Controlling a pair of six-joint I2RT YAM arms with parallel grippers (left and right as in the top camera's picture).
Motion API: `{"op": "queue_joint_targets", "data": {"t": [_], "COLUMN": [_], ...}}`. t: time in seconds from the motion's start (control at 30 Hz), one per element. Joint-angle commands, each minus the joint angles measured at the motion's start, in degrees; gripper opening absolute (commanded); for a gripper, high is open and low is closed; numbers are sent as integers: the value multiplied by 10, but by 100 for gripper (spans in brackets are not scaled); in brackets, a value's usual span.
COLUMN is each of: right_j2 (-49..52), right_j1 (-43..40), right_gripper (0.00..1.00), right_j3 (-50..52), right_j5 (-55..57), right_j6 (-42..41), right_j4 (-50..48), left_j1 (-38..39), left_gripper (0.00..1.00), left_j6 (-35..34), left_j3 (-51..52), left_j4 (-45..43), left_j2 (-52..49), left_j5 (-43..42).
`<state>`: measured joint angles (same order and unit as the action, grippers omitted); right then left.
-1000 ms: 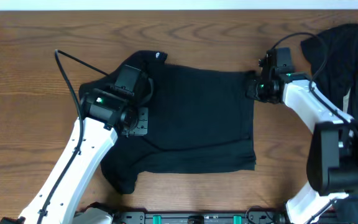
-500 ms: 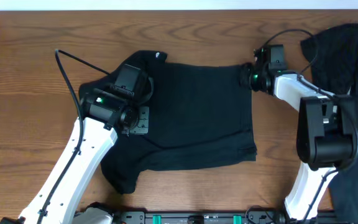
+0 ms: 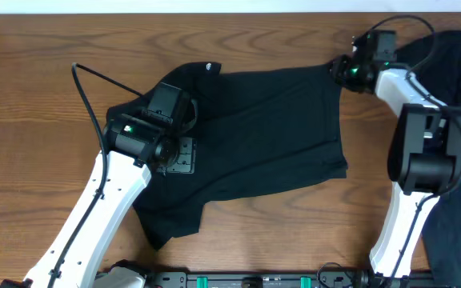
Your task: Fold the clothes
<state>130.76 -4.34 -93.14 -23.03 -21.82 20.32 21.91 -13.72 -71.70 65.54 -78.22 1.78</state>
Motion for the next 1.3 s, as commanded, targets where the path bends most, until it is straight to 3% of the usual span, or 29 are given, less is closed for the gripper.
{"op": "queue_joint_targets", "data": {"t": [0.0, 0.1, 0.17, 0.3, 0.47, 0.7, 0.87, 1.03, 1.1, 1.27], "right_j2": [-39, -90, -124, -187, -255, -314, -319, -319, -319, -319], "right_j1": [-27, -35, -34, -23, 4, 50, 84, 118, 127, 143], "right_gripper": [53, 54, 51, 43, 35, 33, 30, 27, 27, 27], "right_j3": [-30, -32, -32, -32, -32, -32, -31, -30, -30, -30], "right_j5": [-37, -63, -66, -66, -72, -58, -51, -8, -7, -8], "right_j6": [74, 96, 113, 134, 133, 134, 134, 134, 134, 121], "right_j4": [61, 130, 183, 273, 345, 423, 467, 482, 478, 458], "left_j1": [0, 0, 0, -12, -58, -94, -105, -117, -120, -128], "left_gripper": [71, 69, 51, 41, 20, 19, 19, 19, 14, 12], "left_j6": [2, 4, 24, 85, 111, 131, 130, 130, 131, 146], "left_j3": [-2, -2, 0, 0, 0, -1, -1, -6, -6, -6], "left_j4": [-3, -43, -90, -182, -309, -527, -634, -642, -632, -669], "left_j2": [1, 0, -5, -50, -152, -277, -360, -431, -451, -481], "left_j5": [4, 6, 5, 5, 1, -87, -91, -110, -128, -101]}}
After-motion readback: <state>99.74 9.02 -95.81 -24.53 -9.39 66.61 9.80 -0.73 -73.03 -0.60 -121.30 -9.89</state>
